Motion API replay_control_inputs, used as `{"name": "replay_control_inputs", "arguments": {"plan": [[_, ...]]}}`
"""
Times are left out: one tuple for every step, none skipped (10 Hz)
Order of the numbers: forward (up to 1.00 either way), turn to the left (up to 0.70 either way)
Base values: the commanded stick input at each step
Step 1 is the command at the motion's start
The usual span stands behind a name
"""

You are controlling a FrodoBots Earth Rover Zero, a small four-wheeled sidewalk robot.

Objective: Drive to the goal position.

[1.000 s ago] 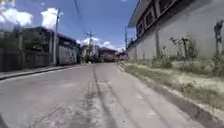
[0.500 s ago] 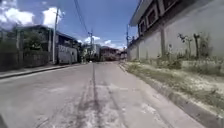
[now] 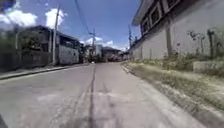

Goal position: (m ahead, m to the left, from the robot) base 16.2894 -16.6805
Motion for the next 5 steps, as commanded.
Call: {"name": "replay_control_inputs", "arguments": {"plan": [[0.85, 0.00], [0.85, 0.00], [0.85, -0.01], [0.85, -0.03], [0.85, -0.04]]}}
